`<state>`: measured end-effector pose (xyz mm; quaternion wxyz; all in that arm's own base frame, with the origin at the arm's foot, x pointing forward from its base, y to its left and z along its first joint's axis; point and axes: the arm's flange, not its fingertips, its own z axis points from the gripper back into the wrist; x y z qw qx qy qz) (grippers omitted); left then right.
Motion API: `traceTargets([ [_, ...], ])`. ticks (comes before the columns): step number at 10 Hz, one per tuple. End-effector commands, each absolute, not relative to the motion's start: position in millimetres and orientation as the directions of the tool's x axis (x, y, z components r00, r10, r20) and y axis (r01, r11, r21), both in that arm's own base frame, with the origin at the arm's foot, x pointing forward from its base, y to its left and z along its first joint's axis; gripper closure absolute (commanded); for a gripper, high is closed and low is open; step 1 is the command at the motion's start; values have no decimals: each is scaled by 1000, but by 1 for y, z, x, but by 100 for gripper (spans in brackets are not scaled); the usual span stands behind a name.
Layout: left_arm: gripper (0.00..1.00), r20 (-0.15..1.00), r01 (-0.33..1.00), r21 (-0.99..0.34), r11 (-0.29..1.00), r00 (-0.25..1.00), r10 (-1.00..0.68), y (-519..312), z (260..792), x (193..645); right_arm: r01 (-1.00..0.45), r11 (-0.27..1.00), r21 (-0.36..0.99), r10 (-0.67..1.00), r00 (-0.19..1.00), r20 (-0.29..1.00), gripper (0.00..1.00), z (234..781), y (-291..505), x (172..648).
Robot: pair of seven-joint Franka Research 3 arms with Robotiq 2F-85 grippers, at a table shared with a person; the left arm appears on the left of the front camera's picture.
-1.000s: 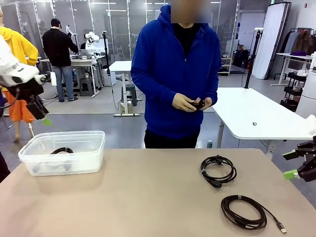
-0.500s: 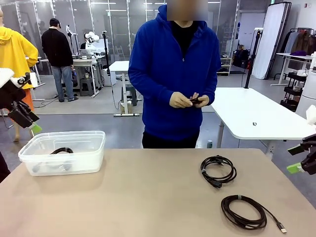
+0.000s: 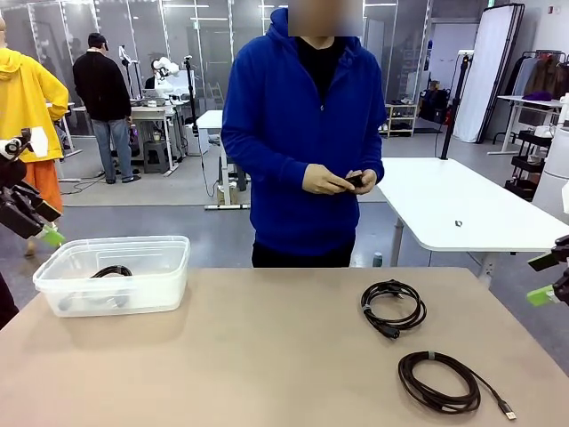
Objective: Organize and store the cables.
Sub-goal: Place the Power Cable into the Organizing box.
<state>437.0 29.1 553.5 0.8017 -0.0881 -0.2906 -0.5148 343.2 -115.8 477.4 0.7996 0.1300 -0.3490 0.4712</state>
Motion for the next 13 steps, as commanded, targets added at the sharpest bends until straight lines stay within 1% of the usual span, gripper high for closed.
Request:
traceTargets([
  [1,1,601,899,179,399,221,-768,27,545,421,-834,533,-142,683,326,653,0,468,-91,323],
  [2,1,612,900,184,394,209,-762,26,545,415,-833,531,-154,689,319,651,0,471,-86,323],
  [4,1,617,918,156,364,197,-762,30,542,403,-827,547,-130,685,353,638,0,476,-64,327],
  [6,1,627,927,176,331,153,-764,32,535,391,-803,583,-126,693,410,593,0,477,-19,354],
  [7,1,646,931,165,326,147,-749,37,530,381,-792,595,-134,699,428,573,0,474,8,370],
  [8,1,655,923,179,341,147,-741,45,527,361,-781,608,-143,711,456,535,0,471,33,384],
  [9,1,672,925,187,331,125,-730,58,524,346,-780,613,-123,707,473,526,0,468,48,397],
  [11,1,662,945,261,199,-26,-749,84,507,327,-755,646,-111,693,519,501,0,452,75,418],
  [12,1,676,941,276,195,-46,-736,104,500,322,-733,671,-114,677,543,497,0,443,90,428],
  [13,1,683,938,269,219,-26,-730,116,494,316,-720,684,-113,672,562,482,0,433,99,439],
])
